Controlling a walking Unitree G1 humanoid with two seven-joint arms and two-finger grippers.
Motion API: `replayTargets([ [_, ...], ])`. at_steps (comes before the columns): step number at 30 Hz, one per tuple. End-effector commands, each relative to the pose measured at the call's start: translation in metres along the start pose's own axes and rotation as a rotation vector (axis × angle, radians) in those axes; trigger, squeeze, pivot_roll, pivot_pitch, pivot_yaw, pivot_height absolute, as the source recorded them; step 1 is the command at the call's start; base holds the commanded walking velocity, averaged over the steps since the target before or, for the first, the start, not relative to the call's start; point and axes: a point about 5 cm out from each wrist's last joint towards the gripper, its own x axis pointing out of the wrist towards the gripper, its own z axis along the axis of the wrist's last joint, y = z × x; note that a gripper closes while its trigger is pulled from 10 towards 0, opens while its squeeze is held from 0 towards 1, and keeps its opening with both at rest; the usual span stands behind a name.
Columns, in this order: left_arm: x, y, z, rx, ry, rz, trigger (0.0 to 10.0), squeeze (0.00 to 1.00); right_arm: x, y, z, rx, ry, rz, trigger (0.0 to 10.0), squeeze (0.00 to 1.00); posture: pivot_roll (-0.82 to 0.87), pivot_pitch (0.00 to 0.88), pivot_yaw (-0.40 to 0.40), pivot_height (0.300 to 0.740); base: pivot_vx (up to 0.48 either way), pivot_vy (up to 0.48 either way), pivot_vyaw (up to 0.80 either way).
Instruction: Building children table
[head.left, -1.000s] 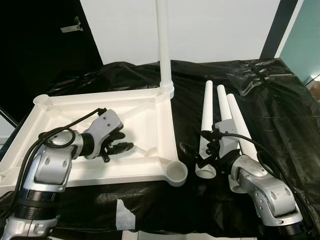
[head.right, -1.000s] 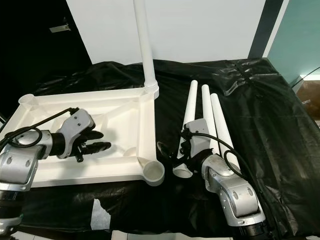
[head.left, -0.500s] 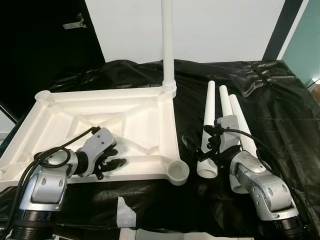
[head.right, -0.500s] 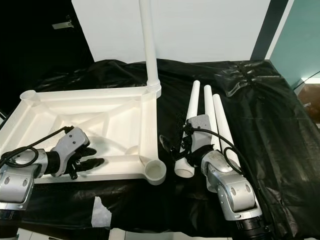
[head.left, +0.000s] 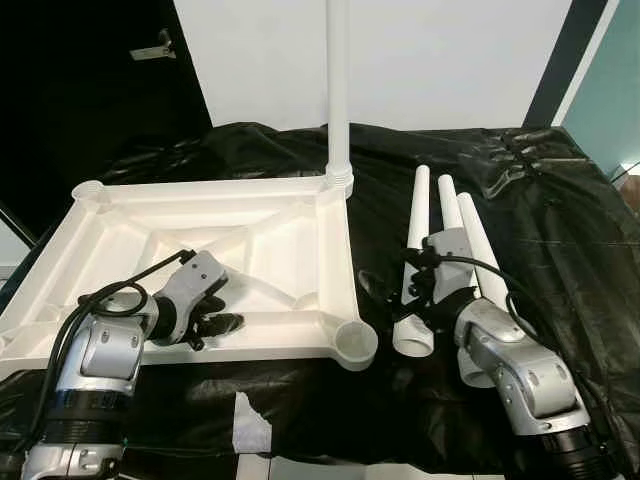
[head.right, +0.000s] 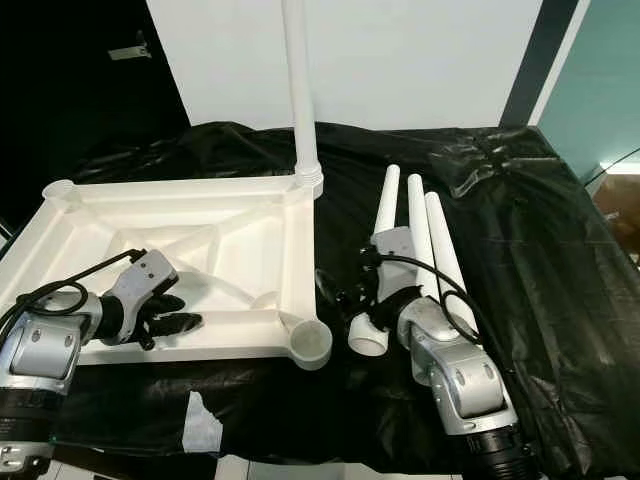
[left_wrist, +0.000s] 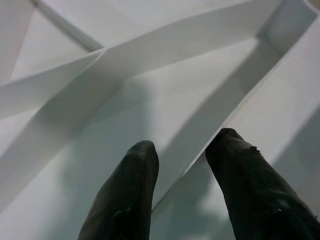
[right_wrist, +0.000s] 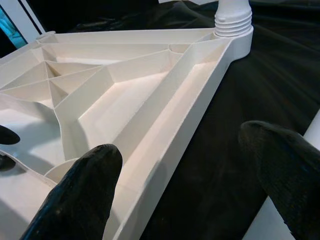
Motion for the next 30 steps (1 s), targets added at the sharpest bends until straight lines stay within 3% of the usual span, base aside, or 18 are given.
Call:
replayTargets([
  [1,0.006,0.017,-0.015,-0.012,0.091,0.434,8.6,0.0,0.001,0.001,0.0,-0.001,0.0,0.005,10.0,0.0,-0.02,0.013,0.04,0.74,0.0,0.0,0.0],
  [2,0.006,0.017,-0.015,-0.012,0.091,0.434,8.6,0.0,0.001,0.001,0.0,-0.001,0.0,0.005,10.0,0.0,-0.02,0.013,0.04,0.74,0.0,0.0,0.0],
  [3,0.007,0.016,-0.015,-0.006,0.1,0.427,0.0,0.0,0.001,0.001,0.0,-0.001,0.0,0.004,10.0,0.0,-0.02,0.013,0.04,0.74,0.0,0.0,0.0],
  [10,0.014,0.007,-0.015,0.042,0.145,0.39,0.0,0.0,-0.003,-0.004,-0.001,0.003,-0.001,-0.026,10.0,0.0,-0.03,0.028,0.053,0.74,0.0,0.0,0.0],
  [19,0.015,0.002,-0.011,-0.004,0.135,0.391,0.0,0.0,-0.002,-0.006,0.0,0.011,-0.006,-0.041,10.0,0.0,-0.02,0.035,0.052,0.74,0.0,0.0,0.0],
  [30,0.02,0.007,0.01,-0.128,0.041,0.554,0.0,0.0,0.0,-0.008,0.001,0.013,-0.013,-0.059,10.0,0.0,-0.02,0.038,0.053,0.74,0.0,0.0,0.0],
])
